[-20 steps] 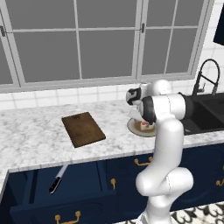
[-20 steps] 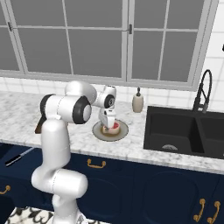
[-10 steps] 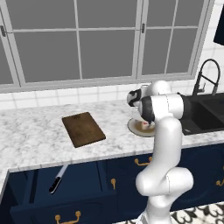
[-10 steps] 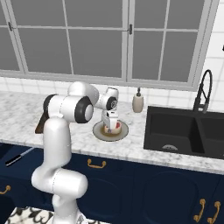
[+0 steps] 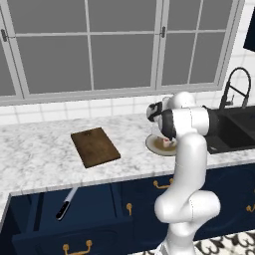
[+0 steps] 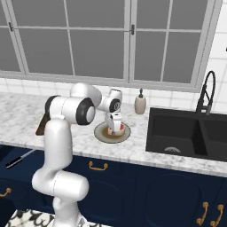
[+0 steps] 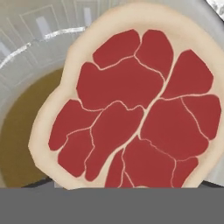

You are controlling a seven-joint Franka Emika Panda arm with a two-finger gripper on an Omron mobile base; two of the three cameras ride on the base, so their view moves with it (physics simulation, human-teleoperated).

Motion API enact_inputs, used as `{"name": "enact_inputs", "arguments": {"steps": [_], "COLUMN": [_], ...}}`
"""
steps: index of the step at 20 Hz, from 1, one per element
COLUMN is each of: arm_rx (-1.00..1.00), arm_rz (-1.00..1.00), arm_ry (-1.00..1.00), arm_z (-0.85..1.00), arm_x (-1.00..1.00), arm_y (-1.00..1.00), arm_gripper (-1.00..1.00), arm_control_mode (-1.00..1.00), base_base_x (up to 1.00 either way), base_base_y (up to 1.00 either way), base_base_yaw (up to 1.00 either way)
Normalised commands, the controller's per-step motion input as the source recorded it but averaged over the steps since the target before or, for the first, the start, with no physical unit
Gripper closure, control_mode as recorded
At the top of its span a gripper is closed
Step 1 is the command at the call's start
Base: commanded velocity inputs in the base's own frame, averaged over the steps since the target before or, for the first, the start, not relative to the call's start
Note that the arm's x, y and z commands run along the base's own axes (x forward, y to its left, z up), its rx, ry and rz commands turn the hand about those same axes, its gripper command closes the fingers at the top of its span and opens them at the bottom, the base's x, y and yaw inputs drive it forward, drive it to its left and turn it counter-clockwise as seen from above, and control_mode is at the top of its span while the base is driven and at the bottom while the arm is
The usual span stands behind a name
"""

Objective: Pick up the knife from the drawer and place it on the cutting board. Then place the meat from the plate to the cutting board.

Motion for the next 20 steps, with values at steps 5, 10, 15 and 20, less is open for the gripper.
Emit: {"name": "enact_inputs", "arguments": {"steps": [5,10,15,20], "arm_rx": [0.00,-0.03,-0.07,0.00], "arm_rz": [0.00,0.06,0.29,0.44], "arm_ry": [0.00,0.00,-0.03,-0.06], "arm_z": [-0.14,0.33,0.62,0.42], "arm_x": [-0.22,-0.41,-0.38,-0.10], "arm_y": [0.00,0.21,0.51,0.67], "arm_gripper": [1.00,1.00,1.00,1.00], "arm_control_mode": [-1.00,-1.00,-1.00,-1.00], "base_base_x": [0.00,0.00,0.00,0.00], "base_base_y": [0.00,0.00,0.00,0.00], "base_base_yaw": [0.00,0.00,0.00,0.00]}}
